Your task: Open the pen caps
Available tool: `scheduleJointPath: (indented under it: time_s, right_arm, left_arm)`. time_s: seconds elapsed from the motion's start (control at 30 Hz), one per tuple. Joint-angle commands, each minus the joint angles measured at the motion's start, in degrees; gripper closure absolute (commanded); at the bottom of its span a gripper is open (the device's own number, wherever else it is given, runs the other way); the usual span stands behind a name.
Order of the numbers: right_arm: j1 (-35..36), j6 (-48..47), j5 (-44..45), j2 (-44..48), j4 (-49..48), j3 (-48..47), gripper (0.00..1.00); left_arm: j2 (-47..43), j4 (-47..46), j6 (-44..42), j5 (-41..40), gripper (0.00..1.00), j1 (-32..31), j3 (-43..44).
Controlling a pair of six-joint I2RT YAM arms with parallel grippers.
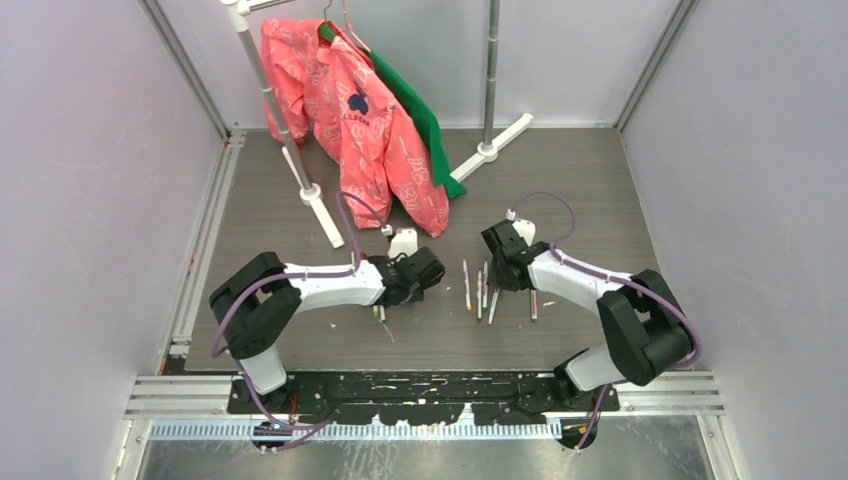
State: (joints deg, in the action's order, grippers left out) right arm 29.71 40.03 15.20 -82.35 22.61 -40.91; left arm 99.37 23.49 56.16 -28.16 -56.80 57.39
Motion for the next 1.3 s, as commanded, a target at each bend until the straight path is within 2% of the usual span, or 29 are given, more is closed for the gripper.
scheduleJointPath:
  time_s: [0.0, 0.13, 0.43, 0.67, 1.0, 1.27]
  right_arm:
    - [0.65, -0.69, 2.22, -0.61, -2.57, -0.55, 0.67]
    - [1.14, -1.16, 3.33, 0.39, -2.1, -1.25, 0.6]
    - [2.99, -0.24, 12.91, 11.57, 5.95, -3.5, 0.58]
    - [2.37, 0.22, 18.92, 12.36, 13.87, -3.93, 0.57]
    - [-1.47, 1.06, 18.44, 13.05, 19.65, -3.46, 0.55]
    - [-4.34, 1.4, 13.23, 10.27, 21.6, -4.13, 0.54]
  left_arm:
    - [-0.99, 1.61, 0.85, -0.89, 0.58, 0.55, -2.1]
    - [-1.52, 1.56, 1.25, -0.63, 0.57, 0.56, -2.55]
    - [-8.92, 1.73, 1.19, -0.79, 0.55, 0.5, -4.28]
    - [-13.55, 2.42, -1.56, 0.56, 0.54, -0.18, -2.97]
    - [-15.85, -1.04, -5.45, 5.55, 0.53, -0.81, -1.95]
    - [-17.84, -2.38, -6.06, 7.47, 0.53, -0.82, -2.22]
